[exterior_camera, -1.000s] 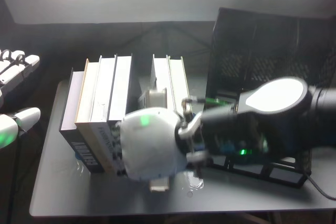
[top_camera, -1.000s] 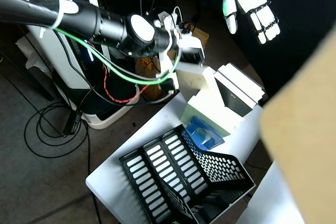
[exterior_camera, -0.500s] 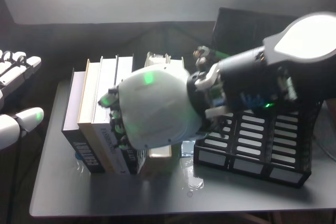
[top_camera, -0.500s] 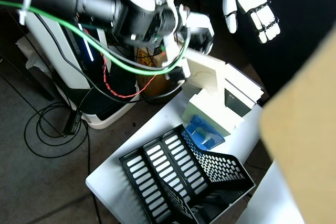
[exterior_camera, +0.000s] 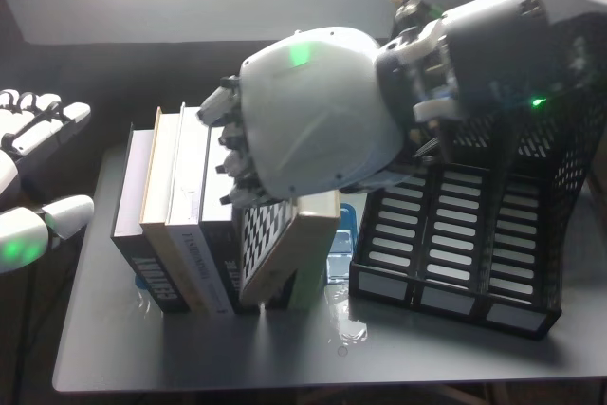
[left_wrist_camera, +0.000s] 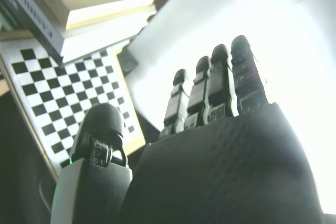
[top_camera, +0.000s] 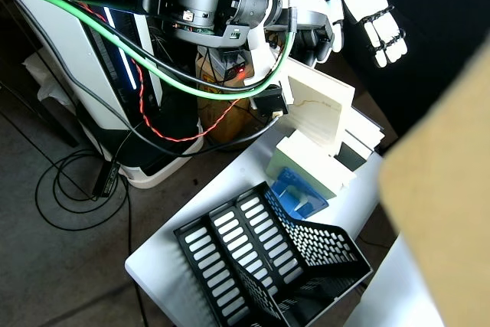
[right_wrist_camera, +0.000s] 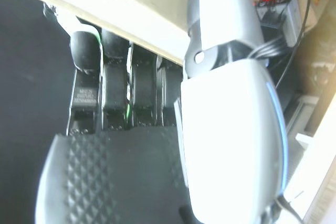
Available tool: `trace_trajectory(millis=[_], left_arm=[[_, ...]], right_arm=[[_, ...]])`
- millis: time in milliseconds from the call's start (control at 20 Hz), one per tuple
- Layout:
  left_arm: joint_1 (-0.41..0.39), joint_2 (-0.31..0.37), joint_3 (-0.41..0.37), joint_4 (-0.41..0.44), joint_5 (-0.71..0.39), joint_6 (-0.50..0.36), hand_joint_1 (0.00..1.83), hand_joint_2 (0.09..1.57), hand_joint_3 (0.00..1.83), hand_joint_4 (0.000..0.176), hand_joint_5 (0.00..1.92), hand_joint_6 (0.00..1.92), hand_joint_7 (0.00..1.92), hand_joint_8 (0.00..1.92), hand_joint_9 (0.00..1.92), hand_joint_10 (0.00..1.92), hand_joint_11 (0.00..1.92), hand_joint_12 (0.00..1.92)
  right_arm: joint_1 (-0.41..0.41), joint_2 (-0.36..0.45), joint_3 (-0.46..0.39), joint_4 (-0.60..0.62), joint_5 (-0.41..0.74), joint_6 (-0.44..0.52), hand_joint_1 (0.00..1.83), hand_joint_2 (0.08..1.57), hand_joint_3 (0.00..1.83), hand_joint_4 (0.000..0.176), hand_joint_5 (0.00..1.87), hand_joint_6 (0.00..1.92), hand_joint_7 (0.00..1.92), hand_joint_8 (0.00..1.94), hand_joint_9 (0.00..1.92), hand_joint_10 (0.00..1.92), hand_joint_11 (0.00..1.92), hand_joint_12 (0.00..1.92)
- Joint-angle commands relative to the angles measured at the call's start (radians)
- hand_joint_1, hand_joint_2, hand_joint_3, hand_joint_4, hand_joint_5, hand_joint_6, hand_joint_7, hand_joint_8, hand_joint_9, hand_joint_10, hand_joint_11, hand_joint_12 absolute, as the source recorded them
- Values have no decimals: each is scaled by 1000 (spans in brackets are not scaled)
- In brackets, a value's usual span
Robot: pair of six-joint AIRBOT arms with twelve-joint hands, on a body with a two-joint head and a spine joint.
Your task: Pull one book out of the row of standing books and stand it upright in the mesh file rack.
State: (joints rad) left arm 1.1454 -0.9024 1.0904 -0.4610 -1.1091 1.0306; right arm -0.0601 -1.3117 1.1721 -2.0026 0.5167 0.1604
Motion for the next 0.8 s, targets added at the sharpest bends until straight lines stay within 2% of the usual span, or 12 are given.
trace_trajectory(millis=[0,150,300,400,500,650,750], left_arm=[[-13,-3,10,-8,-109,-2,0,1395,1,55,0,0,0,0,0,0,0,0],[-22,-6,14,1,-100,-2,0,1398,2,58,0,0,0,0,0,0,0,0],[-23,-6,15,1,-103,-2,29,1371,0,49,0,0,0,0,0,0,0,0],[-24,-8,16,2,-103,-2,0,1365,0,66,0,0,0,0,0,0,0,0],[-25,-11,17,4,-103,-2,9,1365,0,70,7,2,0,0,0,0,0,0],[-25,-20,26,5,-98,-2,0,1354,0,65,0,0,0,0,0,0,0,0],[-45,-23,29,17,-86,-2,0,1351,0,63,0,0,0,0,0,0,0,0]], right_arm=[[24,14,-3,22,-24,2,1324,1279,5,0,615,1223,722,1574,624,1740,560,1921],[58,49,-20,-13,-23,38,1324,1281,5,0,613,1225,721,1576,622,1742,561,1921],[85,70,-30,-47,-15,72,1324,1281,4,0,613,1226,720,1577,621,1743,560,1921],[111,87,-38,-88,-3,115,1323,1282,3,0,612,1227,719,1578,621,1744,559,1921],[136,105,-48,-113,1,141,1324,1282,2,0,612,1227,719,1578,621,1744,559,1921],[165,138,-67,-163,8,172,1323,1283,2,0,612,1227,719,1579,621,1745,559,1921],[194,166,-74,-215,20,256,1323,1283,1,0,612,1227,719,1579,621,1745,559,1921]])
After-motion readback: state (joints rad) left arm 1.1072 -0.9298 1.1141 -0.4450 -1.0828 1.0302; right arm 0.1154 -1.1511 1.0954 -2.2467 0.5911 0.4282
